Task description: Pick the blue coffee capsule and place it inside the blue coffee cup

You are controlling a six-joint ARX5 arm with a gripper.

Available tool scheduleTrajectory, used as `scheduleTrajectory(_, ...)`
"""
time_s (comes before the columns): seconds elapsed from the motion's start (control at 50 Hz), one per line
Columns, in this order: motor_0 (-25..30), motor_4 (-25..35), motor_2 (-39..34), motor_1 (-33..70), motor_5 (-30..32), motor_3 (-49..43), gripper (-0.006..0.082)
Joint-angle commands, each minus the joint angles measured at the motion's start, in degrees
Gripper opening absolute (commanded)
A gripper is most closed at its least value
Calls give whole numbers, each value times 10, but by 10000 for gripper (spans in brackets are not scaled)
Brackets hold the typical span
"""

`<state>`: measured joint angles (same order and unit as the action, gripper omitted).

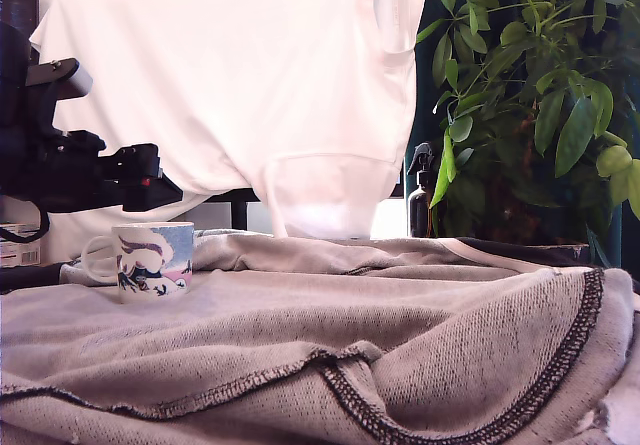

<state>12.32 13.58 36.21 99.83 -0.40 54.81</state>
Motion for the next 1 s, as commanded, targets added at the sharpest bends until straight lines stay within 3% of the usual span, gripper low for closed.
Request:
scheduleTrajectory(0.0,-2,1,4,-17,5,3,450)
scheduleTrajectory(0.16,-2,0,4,-67,4,-30,115)
scheduleTrajectory(0.26,-3,-1,4,-117,4,-85,2)
scheduleTrajectory(0.52,-9,-4,4,-261,-17,-277,-14)
scheduleTrajectory(0.98,-25,-87,4,-466,-17,-529,-14)
